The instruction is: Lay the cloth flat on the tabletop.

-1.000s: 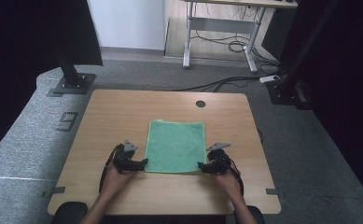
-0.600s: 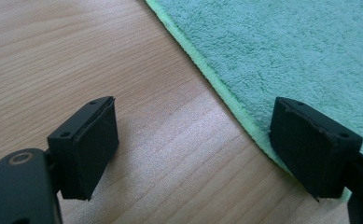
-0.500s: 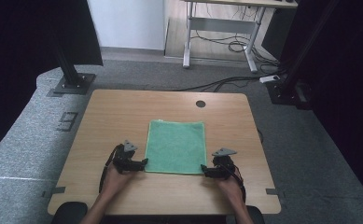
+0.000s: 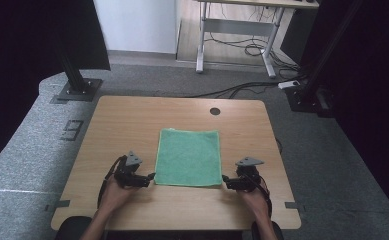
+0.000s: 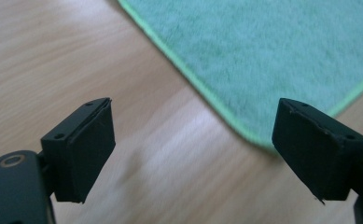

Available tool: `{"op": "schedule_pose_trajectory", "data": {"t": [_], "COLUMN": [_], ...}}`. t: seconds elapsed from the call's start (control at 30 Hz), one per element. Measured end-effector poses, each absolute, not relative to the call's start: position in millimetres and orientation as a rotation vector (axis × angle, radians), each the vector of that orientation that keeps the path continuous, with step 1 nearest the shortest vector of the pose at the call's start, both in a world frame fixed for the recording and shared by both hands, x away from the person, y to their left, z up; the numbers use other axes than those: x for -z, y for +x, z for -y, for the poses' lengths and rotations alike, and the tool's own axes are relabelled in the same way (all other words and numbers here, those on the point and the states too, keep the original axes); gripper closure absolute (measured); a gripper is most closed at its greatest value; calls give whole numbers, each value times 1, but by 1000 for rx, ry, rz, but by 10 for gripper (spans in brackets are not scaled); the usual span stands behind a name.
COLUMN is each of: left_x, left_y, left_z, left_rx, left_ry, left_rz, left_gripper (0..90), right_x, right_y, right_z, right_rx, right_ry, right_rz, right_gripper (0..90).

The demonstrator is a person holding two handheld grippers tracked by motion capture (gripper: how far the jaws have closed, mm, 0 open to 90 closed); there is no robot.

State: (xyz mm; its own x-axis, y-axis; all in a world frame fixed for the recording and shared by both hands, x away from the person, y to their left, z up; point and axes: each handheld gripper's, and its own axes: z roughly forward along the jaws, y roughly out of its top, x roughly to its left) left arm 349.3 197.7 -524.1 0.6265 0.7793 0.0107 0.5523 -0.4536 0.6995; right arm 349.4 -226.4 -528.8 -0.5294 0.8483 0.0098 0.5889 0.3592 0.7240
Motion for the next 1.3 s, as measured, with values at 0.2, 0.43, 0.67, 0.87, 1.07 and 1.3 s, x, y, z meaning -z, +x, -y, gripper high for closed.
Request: {"op": "schedule_pose_trajectory", "data": {"t": [0.2, 0.43, 0.67, 0.87, 1.07, 1.3], "left_x": [528, 531, 542, 549, 549, 549], "left_y": [334, 332, 338, 341, 342, 342], "left_z": [-218, -236, -239, -235, -235, -235], "left_rx": [-484, -460, -426, -419, -417, -418], "left_ry": [2225, 2174, 2178, 2194, 2192, 2192], "left_rz": [-1047, -1083, -1125, -1127, -1130, -1131], "left_gripper": [79, 45, 0, 0, 0, 0], "right_x": [527, 539, 552, 556, 557, 557], "right_y": [343, 341, 343, 343, 343, 343], "right_z": [245, 259, 265, 265, 264, 264], "right_rx": [-951, -915, -916, -921, -930, -930], "right_ry": [1288, 1352, 1375, 1349, 1357, 1357], "right_rz": [-2228, -2204, -2227, -2215, -2188, -2188], "right_gripper": [135, 6, 0, 0, 0, 0]}}
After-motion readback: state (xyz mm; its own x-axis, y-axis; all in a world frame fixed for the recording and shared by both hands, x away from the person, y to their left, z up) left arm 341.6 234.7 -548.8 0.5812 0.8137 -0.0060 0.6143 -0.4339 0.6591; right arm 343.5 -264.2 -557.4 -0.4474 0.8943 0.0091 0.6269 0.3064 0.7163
